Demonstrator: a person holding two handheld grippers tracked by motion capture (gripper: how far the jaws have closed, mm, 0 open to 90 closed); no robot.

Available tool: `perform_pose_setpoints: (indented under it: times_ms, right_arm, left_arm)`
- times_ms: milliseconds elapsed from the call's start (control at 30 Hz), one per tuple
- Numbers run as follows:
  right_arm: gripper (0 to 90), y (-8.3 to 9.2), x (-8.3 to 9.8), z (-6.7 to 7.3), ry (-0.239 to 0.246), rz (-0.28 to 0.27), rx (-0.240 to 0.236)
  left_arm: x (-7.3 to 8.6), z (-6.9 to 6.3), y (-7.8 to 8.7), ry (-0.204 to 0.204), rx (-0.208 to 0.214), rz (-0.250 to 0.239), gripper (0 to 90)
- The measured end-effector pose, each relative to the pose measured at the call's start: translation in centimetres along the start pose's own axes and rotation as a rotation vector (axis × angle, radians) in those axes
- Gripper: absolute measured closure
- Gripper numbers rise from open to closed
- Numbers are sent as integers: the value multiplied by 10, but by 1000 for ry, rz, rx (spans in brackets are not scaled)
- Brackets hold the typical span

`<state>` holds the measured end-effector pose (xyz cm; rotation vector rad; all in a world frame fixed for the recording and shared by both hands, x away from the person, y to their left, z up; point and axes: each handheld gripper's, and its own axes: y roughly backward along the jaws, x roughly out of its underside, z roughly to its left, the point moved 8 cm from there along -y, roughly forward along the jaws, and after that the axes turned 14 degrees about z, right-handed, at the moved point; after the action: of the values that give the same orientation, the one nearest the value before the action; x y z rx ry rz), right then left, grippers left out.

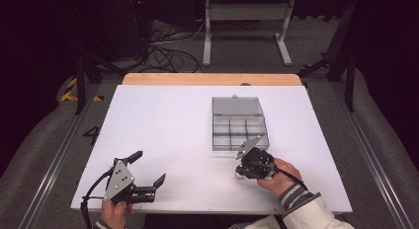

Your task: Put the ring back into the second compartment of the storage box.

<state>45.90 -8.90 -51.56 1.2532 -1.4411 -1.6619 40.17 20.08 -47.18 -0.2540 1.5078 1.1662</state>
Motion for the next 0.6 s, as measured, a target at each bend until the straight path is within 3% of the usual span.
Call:
perform_pose_setpoints:
  times_ms: [600]
  right_arm:
    - [866, 25, -8, -2, -10, -98, 45]
  left_arm:
    - [0, 1, 0, -3, -5, -2, 43]
